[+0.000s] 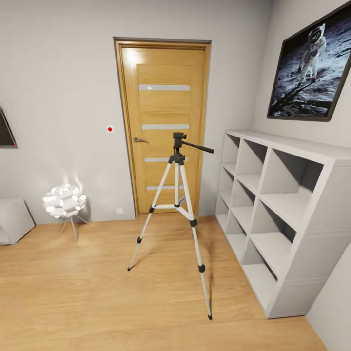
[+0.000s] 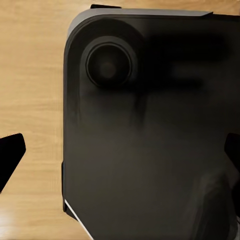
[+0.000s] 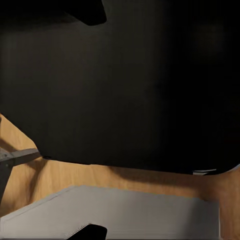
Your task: Attach the digital camera to the camera tripod in the bedroom.
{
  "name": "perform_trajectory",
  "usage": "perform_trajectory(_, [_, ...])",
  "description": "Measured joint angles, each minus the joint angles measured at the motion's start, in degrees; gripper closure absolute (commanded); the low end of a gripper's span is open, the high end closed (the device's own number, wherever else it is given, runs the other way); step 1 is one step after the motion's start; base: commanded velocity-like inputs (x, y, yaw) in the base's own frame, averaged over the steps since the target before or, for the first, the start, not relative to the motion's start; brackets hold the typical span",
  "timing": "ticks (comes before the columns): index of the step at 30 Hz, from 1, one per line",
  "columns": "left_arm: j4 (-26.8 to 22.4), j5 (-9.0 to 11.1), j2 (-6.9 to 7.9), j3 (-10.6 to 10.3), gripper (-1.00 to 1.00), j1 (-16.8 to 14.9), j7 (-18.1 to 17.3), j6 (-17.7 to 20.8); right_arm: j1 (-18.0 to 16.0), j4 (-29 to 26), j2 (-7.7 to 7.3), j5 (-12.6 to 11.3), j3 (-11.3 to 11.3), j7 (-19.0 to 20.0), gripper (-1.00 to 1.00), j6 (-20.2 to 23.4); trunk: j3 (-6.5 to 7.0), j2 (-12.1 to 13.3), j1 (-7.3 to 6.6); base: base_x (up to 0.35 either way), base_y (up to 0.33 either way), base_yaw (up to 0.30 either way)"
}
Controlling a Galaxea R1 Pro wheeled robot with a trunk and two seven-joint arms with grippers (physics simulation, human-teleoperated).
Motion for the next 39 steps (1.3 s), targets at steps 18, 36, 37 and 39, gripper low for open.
perform_trajectory(18, [0.0,6.7,0.04,0.0,-1.00,0.0,0.3,0.0,0.0,0.0,0.02,0.0,0.0,-0.1,-1.00,0.0,0.00,0.0,0.03,-0.072,-0.051,0.261])
perform_trajectory(36, [0.0,9.1,0.13,-0.2,-1.00,0.0,0.2,0.0,0.0,0.0,-0.11,0.0,0.0,-0.2,-1.00,-0.1,0.00,0.0,0.00,-0.025,-0.018,0.084])
perform_trajectory(37, [0.0,9.1,0.13,-0.2,-1.00,0.0,0.2,0.0,0.0,0.0,-0.14,0.0,0.0,-0.2,-1.00,-0.1,0.00,0.0,0.00,0.000,0.000,0.002])
perform_trajectory(39, [0.0,9.1,0.13,-0.2,-1.00,0.0,0.2,0.0,0.0,0.0,-0.18,0.0,0.0,-0.2,-1.00,-0.1,0.00,0.0,0.00,0.000,0.000,0.001])
